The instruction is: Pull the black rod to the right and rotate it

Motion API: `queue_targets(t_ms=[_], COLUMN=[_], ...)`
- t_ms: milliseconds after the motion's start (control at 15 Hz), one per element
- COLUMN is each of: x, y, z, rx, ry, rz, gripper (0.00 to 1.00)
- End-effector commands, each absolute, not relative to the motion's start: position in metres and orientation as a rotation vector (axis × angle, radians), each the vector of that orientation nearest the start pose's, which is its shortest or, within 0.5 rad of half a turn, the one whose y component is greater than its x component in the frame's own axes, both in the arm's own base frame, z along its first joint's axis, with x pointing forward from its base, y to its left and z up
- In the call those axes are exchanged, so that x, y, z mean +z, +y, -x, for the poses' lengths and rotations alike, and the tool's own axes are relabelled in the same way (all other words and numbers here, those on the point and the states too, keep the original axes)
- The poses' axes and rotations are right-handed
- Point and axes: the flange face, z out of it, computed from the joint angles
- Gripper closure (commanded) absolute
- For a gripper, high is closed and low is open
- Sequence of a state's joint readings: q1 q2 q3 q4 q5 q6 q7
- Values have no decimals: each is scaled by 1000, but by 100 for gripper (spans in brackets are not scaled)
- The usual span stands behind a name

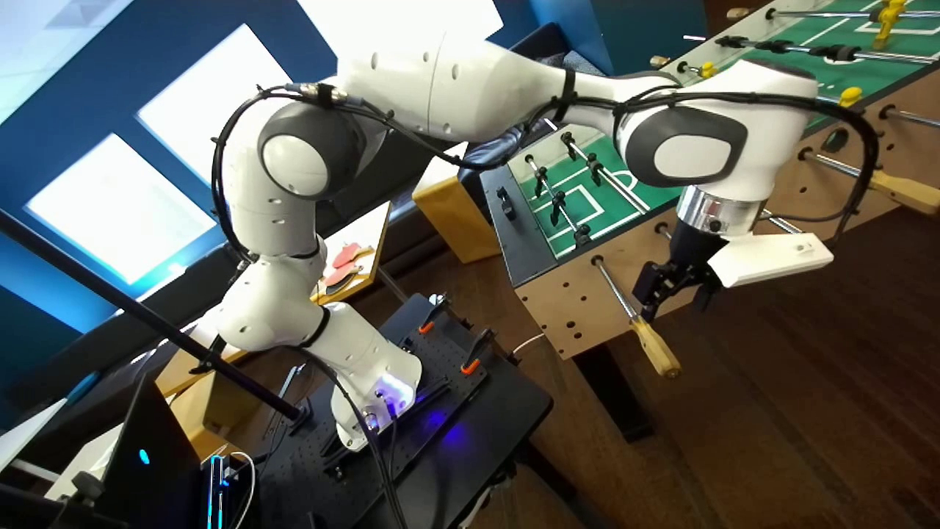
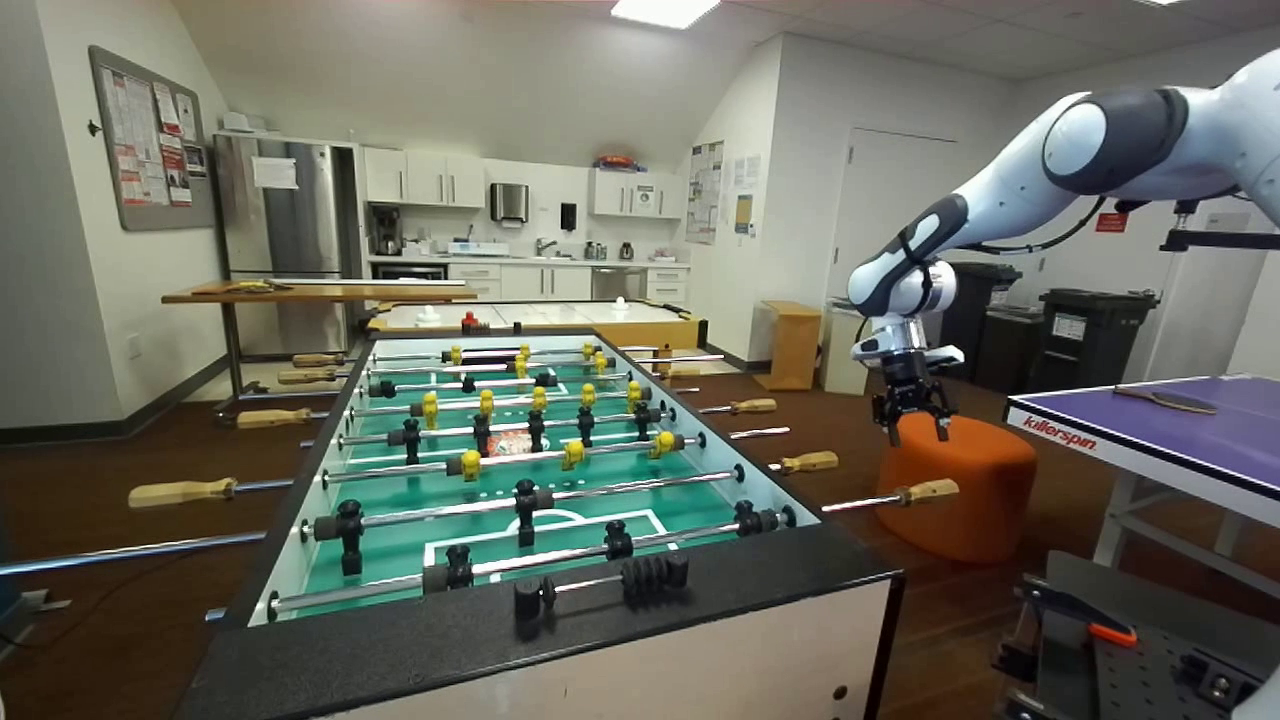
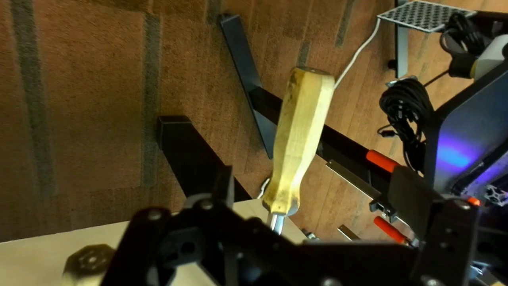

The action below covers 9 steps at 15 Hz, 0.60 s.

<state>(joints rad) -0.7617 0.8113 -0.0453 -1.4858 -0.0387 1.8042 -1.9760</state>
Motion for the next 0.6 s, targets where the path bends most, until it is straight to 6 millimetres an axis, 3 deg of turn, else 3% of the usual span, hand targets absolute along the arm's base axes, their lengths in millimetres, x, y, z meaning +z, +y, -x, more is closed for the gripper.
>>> queue_targets(t_ms=[0,267,533], x=[194,199,194], y=[-452,-429,-392], z=[-446,-441,-420], rx=[248,215,187], ry=[-1614,-1724,-1766], rz=[2347,2505,2596], gripper=[0,0,0])
